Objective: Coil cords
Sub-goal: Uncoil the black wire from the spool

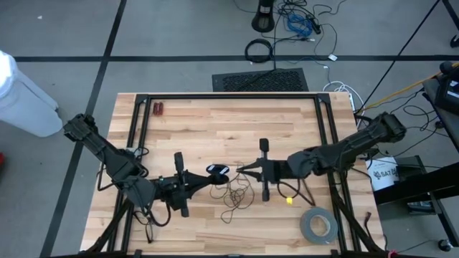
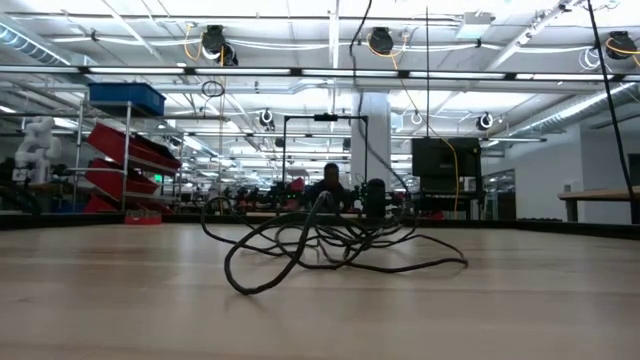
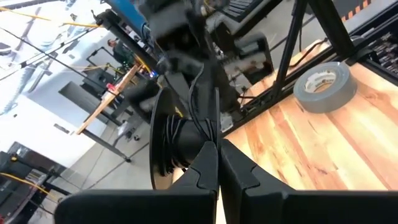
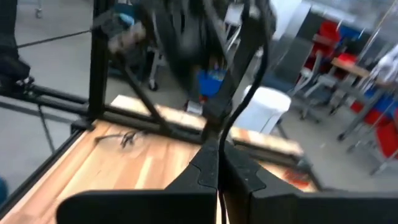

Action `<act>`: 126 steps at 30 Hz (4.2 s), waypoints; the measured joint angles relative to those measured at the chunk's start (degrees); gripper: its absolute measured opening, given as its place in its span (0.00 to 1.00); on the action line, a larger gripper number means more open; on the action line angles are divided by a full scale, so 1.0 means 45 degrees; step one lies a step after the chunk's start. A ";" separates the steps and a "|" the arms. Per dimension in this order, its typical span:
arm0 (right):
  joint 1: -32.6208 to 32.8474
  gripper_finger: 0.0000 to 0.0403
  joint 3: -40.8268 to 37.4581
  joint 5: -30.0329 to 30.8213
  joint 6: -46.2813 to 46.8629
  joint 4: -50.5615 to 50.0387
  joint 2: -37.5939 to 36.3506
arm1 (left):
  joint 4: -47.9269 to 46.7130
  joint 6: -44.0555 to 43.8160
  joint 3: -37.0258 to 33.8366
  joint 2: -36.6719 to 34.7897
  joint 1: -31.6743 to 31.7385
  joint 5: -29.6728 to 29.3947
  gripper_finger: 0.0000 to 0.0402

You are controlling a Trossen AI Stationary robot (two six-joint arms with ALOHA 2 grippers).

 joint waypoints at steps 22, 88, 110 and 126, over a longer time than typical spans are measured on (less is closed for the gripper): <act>-0.1167 0.00 0.5242 -0.1258 -0.4077 -0.1476 0.3106 | -0.0248 -0.0957 0.0003 0.0005 0.0668 0.4978 0.00; 0.3490 0.30 0.3530 0.4158 0.7454 -0.9765 0.3163 | -0.1135 -0.0062 -0.0001 -0.0015 -0.0503 0.1215 0.00; 0.0316 0.43 0.0482 0.0139 0.1474 0.1219 0.3384 | -0.1350 -0.0242 -0.0001 -0.0423 -0.0072 0.1263 0.00; -0.1291 0.42 0.0477 -0.2453 0.1379 0.5991 0.5820 | -0.1336 -0.0286 -0.0001 -0.0447 -0.0083 0.1259 0.00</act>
